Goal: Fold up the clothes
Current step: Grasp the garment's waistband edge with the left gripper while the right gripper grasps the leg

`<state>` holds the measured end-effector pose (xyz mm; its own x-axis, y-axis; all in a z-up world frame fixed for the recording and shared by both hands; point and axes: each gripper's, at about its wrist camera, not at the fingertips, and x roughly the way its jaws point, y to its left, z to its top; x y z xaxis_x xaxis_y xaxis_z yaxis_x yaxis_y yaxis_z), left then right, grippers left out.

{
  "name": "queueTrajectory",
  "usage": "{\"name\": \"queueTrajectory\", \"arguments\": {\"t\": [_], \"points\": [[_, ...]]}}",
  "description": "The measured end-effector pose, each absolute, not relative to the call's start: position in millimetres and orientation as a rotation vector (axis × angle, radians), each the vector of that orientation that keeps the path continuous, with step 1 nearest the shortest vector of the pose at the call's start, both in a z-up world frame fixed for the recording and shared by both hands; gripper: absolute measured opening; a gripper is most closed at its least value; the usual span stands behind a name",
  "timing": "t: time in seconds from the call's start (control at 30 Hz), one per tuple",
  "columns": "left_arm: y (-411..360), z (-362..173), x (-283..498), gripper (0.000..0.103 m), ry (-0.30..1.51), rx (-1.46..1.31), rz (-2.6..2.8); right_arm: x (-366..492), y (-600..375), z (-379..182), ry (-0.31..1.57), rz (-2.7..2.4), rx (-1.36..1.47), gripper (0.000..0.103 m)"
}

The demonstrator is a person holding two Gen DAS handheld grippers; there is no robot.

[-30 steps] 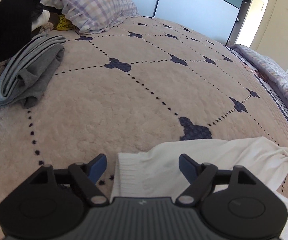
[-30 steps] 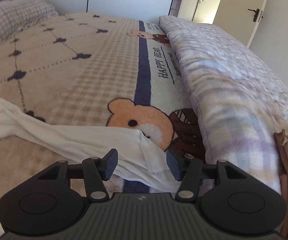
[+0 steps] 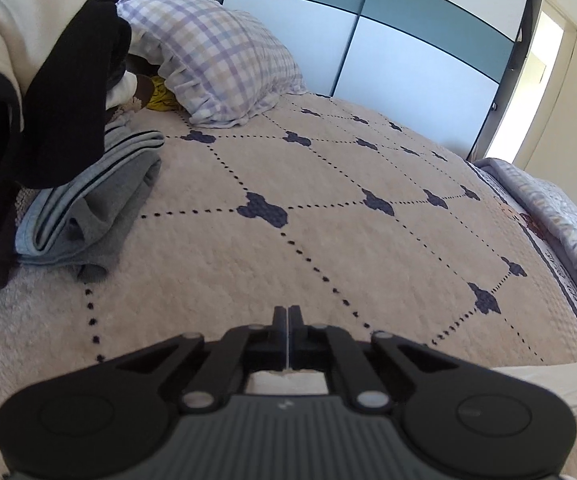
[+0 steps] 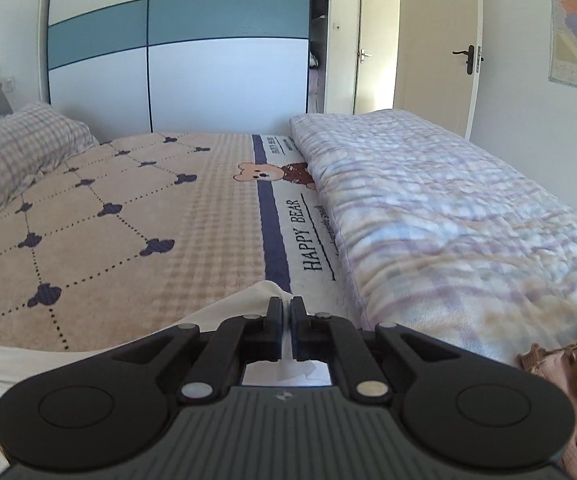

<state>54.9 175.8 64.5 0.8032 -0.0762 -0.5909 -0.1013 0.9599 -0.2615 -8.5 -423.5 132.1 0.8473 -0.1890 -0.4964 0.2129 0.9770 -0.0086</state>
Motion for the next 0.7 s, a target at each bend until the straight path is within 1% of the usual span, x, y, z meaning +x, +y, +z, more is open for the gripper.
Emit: {"name": "queueTrajectory", "arguments": {"t": [0.1, 0.13, 0.2, 0.27, 0.33, 0.37, 0.4, 0.43, 0.47, 0.5, 0.53, 0.7], "points": [[175.5, 63.2, 61.1, 0.000, 0.659, -0.280, 0.005, -7.4, -424.8, 135.2, 0.509, -0.225, 0.050, 0.005], [174.6, 58.5, 64.6, 0.000, 0.701, -0.267, -0.015, -2.8, -425.4, 129.0, 0.537, -0.235, 0.036, 0.005], [173.4, 46.4, 69.8, 0.014, 0.799, -0.274, -0.054, 6.3, -426.8, 116.4, 0.596, -0.256, 0.008, 0.005], [173.5, 38.0, 70.1, 0.059, 0.853, -0.294, -0.074, 13.9, -427.2, 102.0, 0.654, -0.266, -0.001, 0.005], [170.0, 39.9, 67.7, 0.075, 0.838, -0.264, -0.080, 18.2, -425.9, 94.3, 0.681, -0.270, -0.003, 0.005], [166.8, 39.1, 68.0, 0.078, 0.833, -0.237, -0.083, 20.3, -425.3, 90.4, 0.694, -0.272, -0.004, 0.005], [163.8, 35.5, 69.6, 0.078, 0.834, -0.222, -0.084, 22.4, -424.7, 86.7, 0.707, -0.274, -0.005, 0.005], [160.9, 31.3, 71.6, 0.076, 0.838, -0.210, -0.083, 23.8, -424.5, 86.1, 0.708, -0.275, -0.005, 0.005], [158.1, 24.8, 73.8, 0.069, 0.847, -0.200, -0.077, 24.9, -424.8, 84.5, 0.713, -0.277, -0.003, 0.005], [154.5, 20.9, 74.5, 0.041, 0.846, -0.170, -0.048, 26.0, -425.1, 82.8, 0.717, -0.279, -0.001, 0.005], [151.0, 20.7, 74.7, 0.025, 0.833, -0.129, -0.029, 26.0, -425.0, 81.2, 0.718, -0.278, -0.005, 0.005], [167.8, 44.8, 67.7, 0.023, 0.741, -0.190, 0.011, 14.5, -423.8, 100.6, 0.636, -0.267, 0.012, 0.005]]}}
